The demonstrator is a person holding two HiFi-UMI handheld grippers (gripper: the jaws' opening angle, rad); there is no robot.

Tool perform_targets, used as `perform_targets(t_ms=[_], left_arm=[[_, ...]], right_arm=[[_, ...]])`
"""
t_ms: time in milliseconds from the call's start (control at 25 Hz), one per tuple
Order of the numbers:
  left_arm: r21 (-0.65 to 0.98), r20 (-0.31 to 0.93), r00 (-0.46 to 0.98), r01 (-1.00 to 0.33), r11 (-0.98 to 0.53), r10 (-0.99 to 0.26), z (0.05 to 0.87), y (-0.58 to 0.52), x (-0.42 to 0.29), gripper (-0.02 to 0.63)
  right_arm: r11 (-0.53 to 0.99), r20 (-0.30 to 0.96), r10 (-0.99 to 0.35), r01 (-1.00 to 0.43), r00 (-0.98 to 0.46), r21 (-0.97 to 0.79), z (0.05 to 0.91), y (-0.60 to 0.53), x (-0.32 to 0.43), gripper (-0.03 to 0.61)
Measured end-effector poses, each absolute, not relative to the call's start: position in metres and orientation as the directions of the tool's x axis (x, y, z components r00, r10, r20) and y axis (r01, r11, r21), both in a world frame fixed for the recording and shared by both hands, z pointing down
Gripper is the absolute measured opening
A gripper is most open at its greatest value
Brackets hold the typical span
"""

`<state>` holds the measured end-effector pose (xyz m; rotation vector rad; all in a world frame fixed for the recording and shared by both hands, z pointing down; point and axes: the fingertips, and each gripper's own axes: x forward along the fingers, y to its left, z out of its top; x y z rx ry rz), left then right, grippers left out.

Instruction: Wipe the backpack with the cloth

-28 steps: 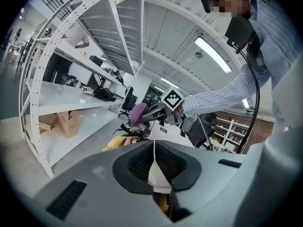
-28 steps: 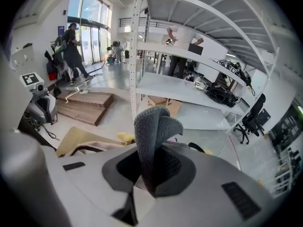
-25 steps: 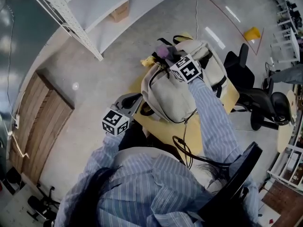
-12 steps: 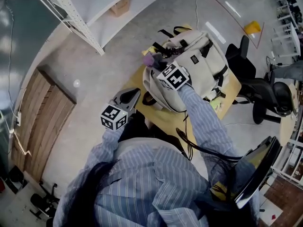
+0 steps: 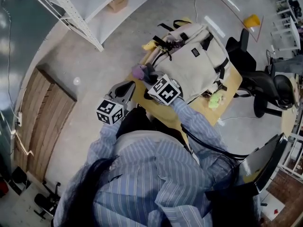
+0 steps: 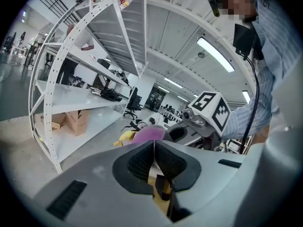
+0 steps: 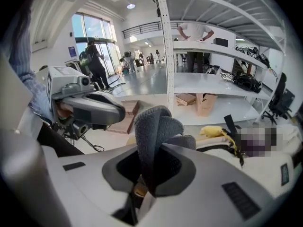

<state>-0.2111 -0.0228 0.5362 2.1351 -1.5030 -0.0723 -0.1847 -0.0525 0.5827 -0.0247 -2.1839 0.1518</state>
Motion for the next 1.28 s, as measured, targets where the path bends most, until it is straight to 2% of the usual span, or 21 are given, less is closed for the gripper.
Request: perform_targets(t_ms=[240,480,720,880,1280], left_arm=[[0.44,0.259,0.344,-0.874,-0.207,-0.902,0.54,-0.023,-0.231,0.012],[0.435,0.262,0.354,-0.874,-0.218,-0.898,0.541,-0.028,-0.232,0.012],[0.437,0.246,0.39,-0.862,-0.258,-0.888,0.533,-0.035,-0.212,0.012],[0.44,0.245,0.422,-0.851,-0.287,-0.873,0.532,-0.033,-0.195,0.012],[0.431,0.273,0.437,-0.852,-0.297,-0.857,0.53,-0.024,-0.157,0.012]], right_arm=[[0.977,0.771,0.098,-0.087,-0.629,-0.195,0.574,-0.024,-0.172,0.041],[0.946,0.685,-0.023,-0.237,-0.728,-0.221,0.54,-0.06,-0.175,0.041],[0.912,0.623,-0.164,-0.358,-0.765,-0.198,0.513,-0.116,-0.171,0.041],[0.88,0.629,-0.214,-0.426,-0.747,-0.207,0.52,-0.137,-0.162,0.041],[0.843,0.664,-0.216,-0.48,-0.716,-0.243,0.542,-0.125,-0.097,0.041]])
